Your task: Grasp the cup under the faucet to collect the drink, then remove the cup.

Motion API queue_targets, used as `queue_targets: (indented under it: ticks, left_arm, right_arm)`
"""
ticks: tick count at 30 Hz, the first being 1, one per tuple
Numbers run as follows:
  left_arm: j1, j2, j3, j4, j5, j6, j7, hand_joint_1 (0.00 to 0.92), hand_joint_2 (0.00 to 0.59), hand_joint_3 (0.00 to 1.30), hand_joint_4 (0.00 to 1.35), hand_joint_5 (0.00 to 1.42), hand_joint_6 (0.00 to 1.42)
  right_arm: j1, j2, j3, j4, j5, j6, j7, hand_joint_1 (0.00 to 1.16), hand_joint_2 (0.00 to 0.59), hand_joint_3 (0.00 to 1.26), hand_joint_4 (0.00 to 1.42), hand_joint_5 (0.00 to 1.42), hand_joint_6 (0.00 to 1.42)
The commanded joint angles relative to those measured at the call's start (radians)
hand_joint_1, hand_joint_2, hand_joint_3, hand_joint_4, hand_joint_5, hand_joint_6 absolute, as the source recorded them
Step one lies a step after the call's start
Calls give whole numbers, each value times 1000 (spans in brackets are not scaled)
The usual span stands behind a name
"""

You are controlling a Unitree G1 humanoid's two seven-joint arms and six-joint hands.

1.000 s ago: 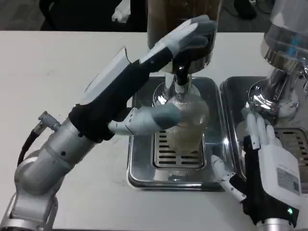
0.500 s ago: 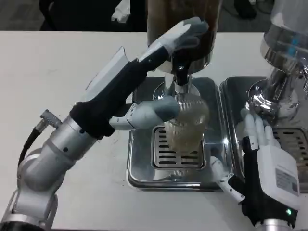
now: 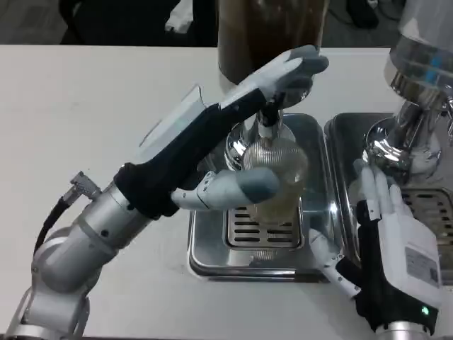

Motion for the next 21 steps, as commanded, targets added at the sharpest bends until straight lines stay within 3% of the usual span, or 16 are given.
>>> queue_targets:
  ticks: [1, 21]
  left_arm:
    - [18, 9, -19, -4, 20, -11, -11, 0, 115, 124, 0, 152, 76]
    - [63, 13, -50, -36, 27, -10, -17, 0, 121, 138, 0, 167, 98]
  right_arm:
    - [-4, 1, -2, 1, 10, -15, 6, 253, 397, 0, 0, 0, 66]
    - [-18, 1, -5, 12, 27, -32, 6, 253, 397, 0, 0, 0, 70]
